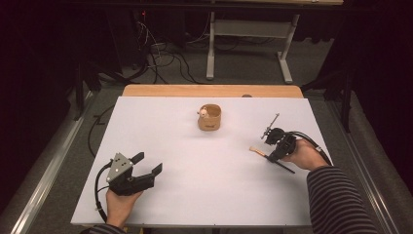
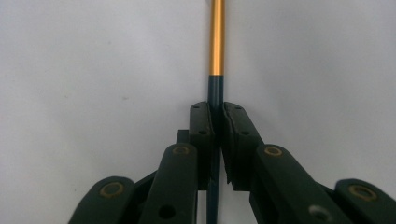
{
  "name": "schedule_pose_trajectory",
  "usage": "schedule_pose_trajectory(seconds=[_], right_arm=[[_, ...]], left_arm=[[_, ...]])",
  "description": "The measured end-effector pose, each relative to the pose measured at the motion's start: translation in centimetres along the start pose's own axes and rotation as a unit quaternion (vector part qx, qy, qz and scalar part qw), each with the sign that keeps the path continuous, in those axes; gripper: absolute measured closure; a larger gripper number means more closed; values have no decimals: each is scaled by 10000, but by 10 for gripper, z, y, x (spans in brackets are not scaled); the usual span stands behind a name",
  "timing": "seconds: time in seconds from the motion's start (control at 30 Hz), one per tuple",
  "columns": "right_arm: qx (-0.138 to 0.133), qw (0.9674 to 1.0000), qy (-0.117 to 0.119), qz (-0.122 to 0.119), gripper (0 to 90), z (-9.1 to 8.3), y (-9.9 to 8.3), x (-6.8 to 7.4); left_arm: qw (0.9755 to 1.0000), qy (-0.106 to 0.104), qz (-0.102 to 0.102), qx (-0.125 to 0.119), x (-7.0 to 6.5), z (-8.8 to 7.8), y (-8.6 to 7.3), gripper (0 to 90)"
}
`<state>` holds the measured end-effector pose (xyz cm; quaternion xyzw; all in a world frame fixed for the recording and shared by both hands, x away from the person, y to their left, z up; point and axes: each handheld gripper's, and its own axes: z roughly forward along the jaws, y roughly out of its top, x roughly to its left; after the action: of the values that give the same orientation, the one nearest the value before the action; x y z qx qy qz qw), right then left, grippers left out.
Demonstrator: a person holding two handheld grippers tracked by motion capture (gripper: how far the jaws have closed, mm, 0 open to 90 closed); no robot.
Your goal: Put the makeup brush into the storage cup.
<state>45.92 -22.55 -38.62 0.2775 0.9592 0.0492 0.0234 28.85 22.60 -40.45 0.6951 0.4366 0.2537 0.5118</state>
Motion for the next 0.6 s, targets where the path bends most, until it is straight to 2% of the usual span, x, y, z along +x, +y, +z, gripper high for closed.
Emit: schedule_pose_trajectory(seconds=[0.17, 0.6], right_arm=[[-66, 9999, 64, -50, 852, -1, -2, 1], [-435, 9988, 169, 169, 853, -5, -15, 1]], left_arm=[[10000, 8, -2, 1, 0, 0, 0, 236], [10000, 35, -6, 34, 0, 1, 0, 228]])
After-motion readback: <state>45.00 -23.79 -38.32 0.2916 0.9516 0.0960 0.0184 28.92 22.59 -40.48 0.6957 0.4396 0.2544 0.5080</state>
